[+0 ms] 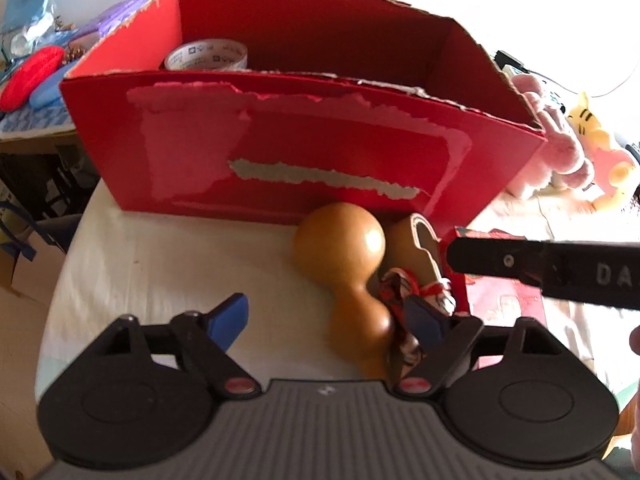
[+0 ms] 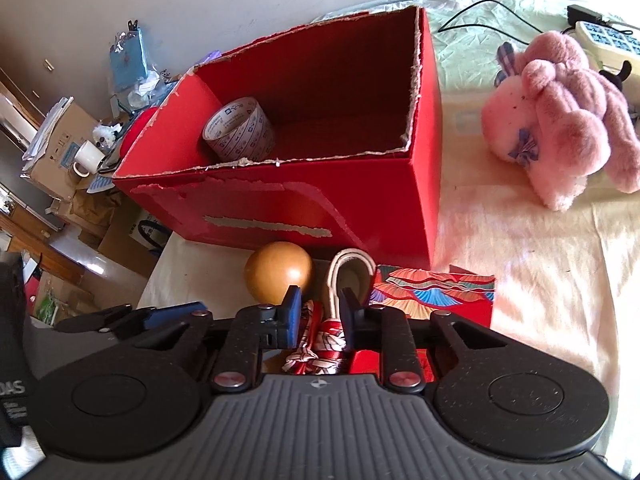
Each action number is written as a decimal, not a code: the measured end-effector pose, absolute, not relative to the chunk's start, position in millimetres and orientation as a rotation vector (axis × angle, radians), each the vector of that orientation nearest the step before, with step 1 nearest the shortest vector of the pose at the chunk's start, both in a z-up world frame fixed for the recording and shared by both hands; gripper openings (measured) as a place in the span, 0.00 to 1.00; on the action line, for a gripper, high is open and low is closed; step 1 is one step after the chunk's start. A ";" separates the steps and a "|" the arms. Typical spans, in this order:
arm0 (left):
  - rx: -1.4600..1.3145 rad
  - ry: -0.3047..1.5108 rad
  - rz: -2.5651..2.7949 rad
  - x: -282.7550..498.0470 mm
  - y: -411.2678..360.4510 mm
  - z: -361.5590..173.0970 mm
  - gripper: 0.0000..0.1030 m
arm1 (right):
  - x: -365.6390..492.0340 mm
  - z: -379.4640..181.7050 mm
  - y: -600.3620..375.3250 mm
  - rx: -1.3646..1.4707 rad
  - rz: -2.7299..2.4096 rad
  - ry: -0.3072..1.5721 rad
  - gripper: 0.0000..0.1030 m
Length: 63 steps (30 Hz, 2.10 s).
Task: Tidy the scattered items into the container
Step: 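Reach the right gripper to the bottle gourd and close on its neck, then lift the bottle gourd with the right gripper and carry it over the red box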
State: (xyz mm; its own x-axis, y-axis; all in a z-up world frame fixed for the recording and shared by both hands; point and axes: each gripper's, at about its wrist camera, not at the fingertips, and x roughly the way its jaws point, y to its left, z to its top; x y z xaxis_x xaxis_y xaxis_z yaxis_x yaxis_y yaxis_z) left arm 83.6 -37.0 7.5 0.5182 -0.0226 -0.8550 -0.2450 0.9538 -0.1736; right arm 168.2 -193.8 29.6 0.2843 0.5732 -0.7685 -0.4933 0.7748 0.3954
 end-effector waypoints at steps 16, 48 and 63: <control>-0.311 1.117 0.048 99.5 -30.0 -15.8 0.43 | 169.5 14.7 -168.2 0.107 0.814 1.150 0.23; -0.263 1.113 -0.005 75.1 -13.1 -14.9 0.37 | 170.5 -12.5 -121.4 0.156 0.799 1.362 0.29; -0.194 0.969 0.049 33.8 -27.5 57.7 0.37 | 163.5 48.2 -134.0 0.142 0.972 1.216 0.29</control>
State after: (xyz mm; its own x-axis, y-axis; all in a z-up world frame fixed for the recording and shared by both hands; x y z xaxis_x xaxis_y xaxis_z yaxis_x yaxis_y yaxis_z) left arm 33.8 -27.5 57.7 0.5668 -0.0451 -0.8226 -0.1276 0.9817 -0.1417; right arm 163.5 -134.0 48.2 0.0162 0.6919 -0.7218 -0.5513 0.6084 0.5709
